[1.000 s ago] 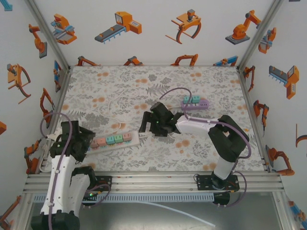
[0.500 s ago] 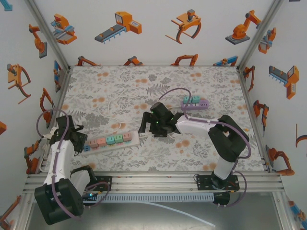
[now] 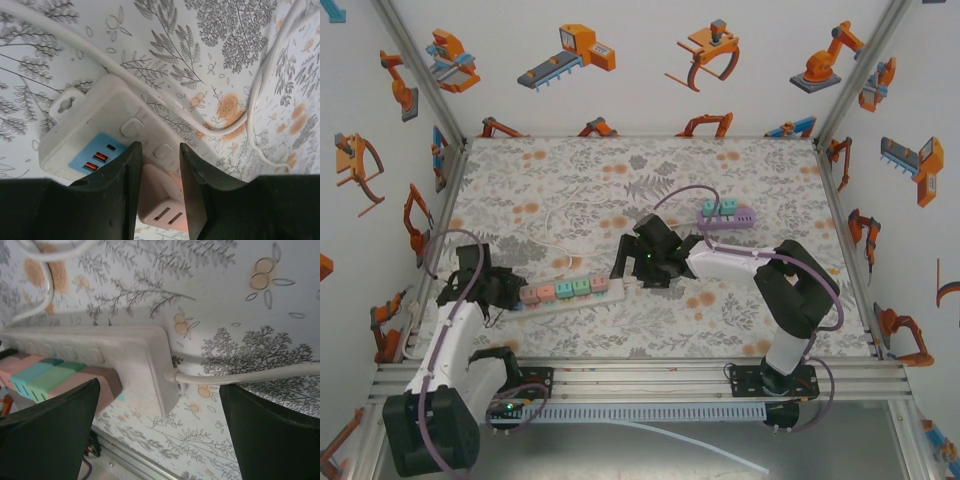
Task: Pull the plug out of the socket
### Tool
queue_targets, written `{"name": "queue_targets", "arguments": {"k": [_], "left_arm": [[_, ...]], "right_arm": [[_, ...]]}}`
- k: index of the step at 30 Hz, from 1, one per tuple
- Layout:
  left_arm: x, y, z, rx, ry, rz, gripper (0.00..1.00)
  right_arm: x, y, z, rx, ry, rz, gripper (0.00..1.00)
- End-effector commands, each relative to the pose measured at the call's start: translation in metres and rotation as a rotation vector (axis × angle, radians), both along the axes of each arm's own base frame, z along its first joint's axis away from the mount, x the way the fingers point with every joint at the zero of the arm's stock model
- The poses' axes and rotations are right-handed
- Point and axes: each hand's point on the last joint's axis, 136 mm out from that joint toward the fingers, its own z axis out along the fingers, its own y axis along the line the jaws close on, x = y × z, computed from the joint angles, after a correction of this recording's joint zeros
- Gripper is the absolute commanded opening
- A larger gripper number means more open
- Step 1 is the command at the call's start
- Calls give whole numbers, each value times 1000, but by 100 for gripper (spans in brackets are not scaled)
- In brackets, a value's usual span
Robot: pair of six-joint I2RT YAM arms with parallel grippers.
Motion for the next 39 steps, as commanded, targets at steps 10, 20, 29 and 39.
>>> {"name": "queue_targets", "arguments": {"k": [10, 20, 29, 39], "left_arm": [[-9, -99, -32, -63, 181, -187, 41], [21, -199, -46, -69, 160, -358, 43], [35, -198, -17, -13, 112, -376, 50], [31, -139, 59, 151, -61, -335, 61]], "right_arm": [[9, -112, 6, 16, -11, -335, 89], [-22, -201, 7, -52, -36, -520, 85], [-17, -234, 53, -137, -140, -507, 91], [20, -168, 171, -170, -545, 90, 91]]}}
